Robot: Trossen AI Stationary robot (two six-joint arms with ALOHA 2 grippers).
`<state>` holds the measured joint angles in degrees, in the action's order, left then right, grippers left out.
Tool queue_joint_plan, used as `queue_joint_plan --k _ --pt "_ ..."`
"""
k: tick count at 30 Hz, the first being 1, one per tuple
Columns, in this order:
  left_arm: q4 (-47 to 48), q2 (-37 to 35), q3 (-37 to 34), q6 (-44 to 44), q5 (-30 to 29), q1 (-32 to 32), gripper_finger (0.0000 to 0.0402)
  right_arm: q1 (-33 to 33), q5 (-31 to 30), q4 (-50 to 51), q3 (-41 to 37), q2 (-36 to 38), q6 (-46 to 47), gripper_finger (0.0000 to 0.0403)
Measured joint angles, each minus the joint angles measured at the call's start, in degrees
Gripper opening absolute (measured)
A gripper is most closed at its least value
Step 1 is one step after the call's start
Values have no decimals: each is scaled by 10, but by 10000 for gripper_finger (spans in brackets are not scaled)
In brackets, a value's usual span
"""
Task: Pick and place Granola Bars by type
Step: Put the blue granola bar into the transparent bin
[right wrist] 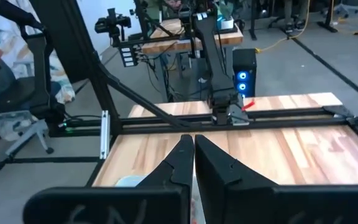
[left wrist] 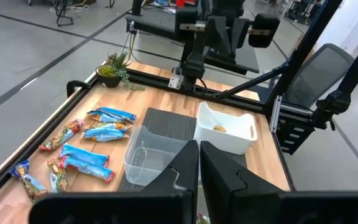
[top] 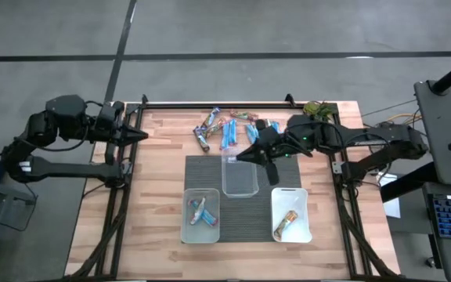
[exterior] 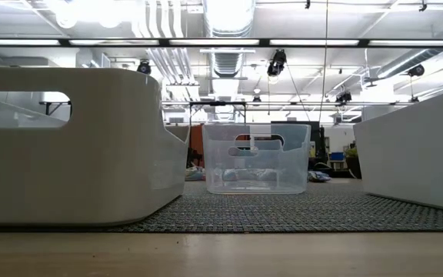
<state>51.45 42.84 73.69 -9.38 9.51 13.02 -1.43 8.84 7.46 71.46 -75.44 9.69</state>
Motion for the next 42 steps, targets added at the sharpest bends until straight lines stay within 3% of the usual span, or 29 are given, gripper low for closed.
queue_joint_plan --k 34,42 --pt "-102 103 0 14 -2 0 0 4 -16 3 -177 198 -1 8" --pt "-111 111 0 17 -2 0 0 4 -61 11 -189 223 -5 8"
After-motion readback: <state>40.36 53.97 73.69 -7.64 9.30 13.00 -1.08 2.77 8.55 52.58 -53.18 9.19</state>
